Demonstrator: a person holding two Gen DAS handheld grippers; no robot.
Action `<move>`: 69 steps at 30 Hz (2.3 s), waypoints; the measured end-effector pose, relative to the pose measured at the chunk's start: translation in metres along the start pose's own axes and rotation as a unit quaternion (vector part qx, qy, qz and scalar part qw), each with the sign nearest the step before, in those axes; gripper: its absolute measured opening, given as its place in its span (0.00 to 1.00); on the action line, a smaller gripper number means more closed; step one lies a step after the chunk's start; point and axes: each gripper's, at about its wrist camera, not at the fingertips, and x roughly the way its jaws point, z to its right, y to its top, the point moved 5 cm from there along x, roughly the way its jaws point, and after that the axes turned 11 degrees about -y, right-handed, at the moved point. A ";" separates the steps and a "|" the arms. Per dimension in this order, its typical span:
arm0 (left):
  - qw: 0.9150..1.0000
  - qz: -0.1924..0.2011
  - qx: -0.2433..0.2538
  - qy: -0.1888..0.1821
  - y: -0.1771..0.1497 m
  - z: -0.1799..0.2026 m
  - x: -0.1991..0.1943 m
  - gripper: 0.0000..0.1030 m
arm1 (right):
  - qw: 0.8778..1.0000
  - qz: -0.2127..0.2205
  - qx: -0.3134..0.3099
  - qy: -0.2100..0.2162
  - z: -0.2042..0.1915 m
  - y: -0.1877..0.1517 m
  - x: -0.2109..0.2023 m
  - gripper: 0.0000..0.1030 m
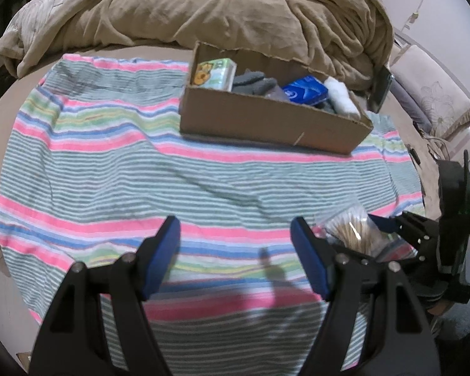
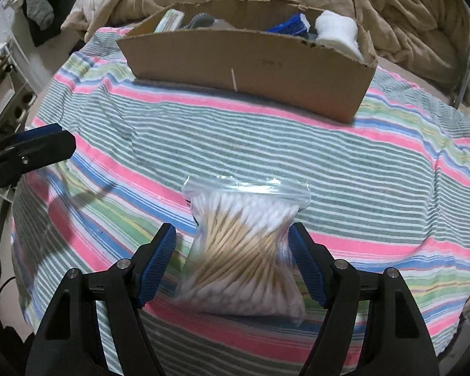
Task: Organize objects
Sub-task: 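Grasp the bag of cotton swabs with the right tool, then lower the cotton swab bag into the box and open the right tool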
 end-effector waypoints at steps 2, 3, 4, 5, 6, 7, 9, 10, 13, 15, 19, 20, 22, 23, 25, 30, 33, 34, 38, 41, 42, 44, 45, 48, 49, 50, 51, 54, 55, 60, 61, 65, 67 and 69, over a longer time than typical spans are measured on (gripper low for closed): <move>1.000 -0.002 0.000 0.001 -0.002 -0.001 0.002 0.72 | 1.000 0.000 0.003 -0.002 0.002 -0.001 0.000 0.69; 1.000 -0.004 -0.001 0.001 -0.003 -0.001 0.002 0.72 | 1.000 0.000 0.002 -0.004 0.003 0.000 0.000 0.58; 1.000 -0.004 -0.001 0.001 -0.004 -0.001 0.002 0.72 | 1.000 0.001 0.002 -0.004 0.003 0.000 -0.001 0.56; 1.000 -0.005 -0.002 0.002 -0.005 -0.002 0.003 0.72 | 1.000 0.002 0.003 -0.002 0.003 0.001 -0.001 0.55; 1.000 -0.005 -0.003 0.002 -0.005 -0.002 0.003 0.72 | 1.000 0.004 0.003 0.000 0.004 0.001 -0.002 0.52; 1.000 -0.005 -0.003 0.002 -0.005 -0.003 0.003 0.72 | 1.000 0.006 0.003 0.002 0.004 0.001 -0.004 0.50; 1.000 -0.004 -0.004 0.004 -0.005 -0.004 0.002 0.72 | 1.000 0.008 0.006 0.006 0.004 0.003 -0.005 0.49; 1.000 -0.003 -0.005 0.004 -0.004 -0.004 0.001 0.72 | 1.000 0.011 0.009 0.011 0.004 0.004 -0.007 0.48; 1.000 0.000 -0.004 0.005 -0.001 -0.004 -0.001 0.72 | 1.000 0.020 0.015 0.018 0.006 0.009 -0.014 0.48; 1.000 0.002 -0.004 0.005 0.001 -0.004 -0.002 0.72 | 0.999 0.027 0.018 0.022 0.006 0.013 -0.018 0.48; 1.000 0.007 -0.001 0.004 0.004 -0.004 -0.004 0.72 | 0.998 0.046 0.025 0.028 0.012 0.025 -0.031 0.48; 1.000 0.007 0.001 0.005 0.005 -0.003 -0.005 0.72 | 0.998 0.050 0.027 0.029 0.015 0.027 -0.034 0.48; 1.000 0.010 0.006 0.006 0.008 -0.002 -0.005 0.72 | 0.997 0.061 0.032 0.031 0.019 0.035 -0.040 0.47; 1.000 0.012 0.009 0.007 0.010 -0.002 -0.006 0.72 | 0.997 0.065 0.034 0.032 0.021 0.039 -0.043 0.47; 1.000 0.015 0.012 0.007 0.015 -0.001 -0.008 0.72 | 0.996 0.077 0.037 0.029 0.025 0.048 -0.049 0.47; 0.999 0.025 0.019 0.008 0.026 -0.001 -0.010 0.72 | 0.994 0.102 0.038 0.022 0.033 0.069 -0.061 0.47; 0.999 0.029 0.022 0.009 0.034 -0.001 -0.010 0.72 | 0.992 0.118 0.037 0.017 0.037 0.083 -0.067 0.47; 0.999 0.030 0.025 0.010 0.037 -0.001 -0.010 0.72 | 0.992 0.123 0.037 0.016 0.039 0.089 -0.069 0.47; 0.999 0.037 0.035 0.015 0.047 -0.002 -0.011 0.72 | 0.990 0.137 0.037 0.011 0.041 0.107 -0.072 0.47; 0.998 0.044 0.038 0.018 0.055 -0.004 -0.012 0.72 | 0.989 0.144 0.031 0.010 0.040 0.118 -0.071 0.47; 0.998 0.045 0.038 0.018 0.058 -0.005 -0.012 0.72 | 0.989 0.145 0.029 0.009 0.040 0.121 -0.070 0.47; 0.998 0.050 0.037 0.019 0.065 -0.007 -0.011 0.72 | 0.989 0.148 0.025 0.007 0.039 0.128 -0.068 0.47; 0.998 0.052 0.037 0.019 0.067 -0.008 -0.010 0.72 | 0.988 0.149 0.025 0.006 0.038 0.132 -0.067 0.47; 0.998 0.055 0.039 0.019 0.077 -0.010 -0.006 0.72 | 0.988 0.152 0.025 0.007 0.037 0.143 -0.062 0.47; 0.997 0.056 0.039 0.019 0.079 -0.010 -0.005 0.72 | 0.988 0.153 0.024 0.005 0.035 0.148 -0.059 0.47; 0.997 0.057 0.038 0.018 0.082 -0.011 -0.003 0.72 | 0.988 0.153 0.023 0.005 0.034 0.151 -0.057 0.47; 0.997 0.057 0.038 0.018 0.084 -0.012 -0.002 0.72 | 0.988 0.153 0.023 0.005 0.034 0.153 -0.055 0.47; 0.997 0.059 0.036 0.019 0.091 -0.015 0.003 0.72 | 0.989 0.149 0.024 0.002 0.034 0.162 -0.043 0.47; 0.997 0.060 0.035 0.019 0.093 -0.016 0.004 0.72 | 0.989 0.147 0.025 0.001 0.035 0.165 -0.038 0.47; 0.997 0.062 0.034 0.023 0.102 -0.020 0.011 0.72 | 0.991 0.135 0.026 0.000 0.035 0.171 -0.019 0.47; 0.997 0.062 0.033 0.024 0.103 -0.022 0.012 0.72 | 0.991 0.133 0.026 -0.001 0.035 0.173 -0.013 0.47; 0.997 0.064 0.026 0.026 0.106 -0.025 0.017 0.72 | 0.992 0.123 0.024 -0.005 0.033 0.175 0.004 0.47; 0.997 0.062 0.022 0.026 0.106 -0.027 0.019 0.72 | 0.993 0.113 0.023 -0.003 0.031 0.174 0.016 0.47; 0.998 0.059 0.021 0.027 0.105 -0.028 0.021 0.72 | 0.994 0.109 0.021 -0.003 0.028 0.171 0.024 0.48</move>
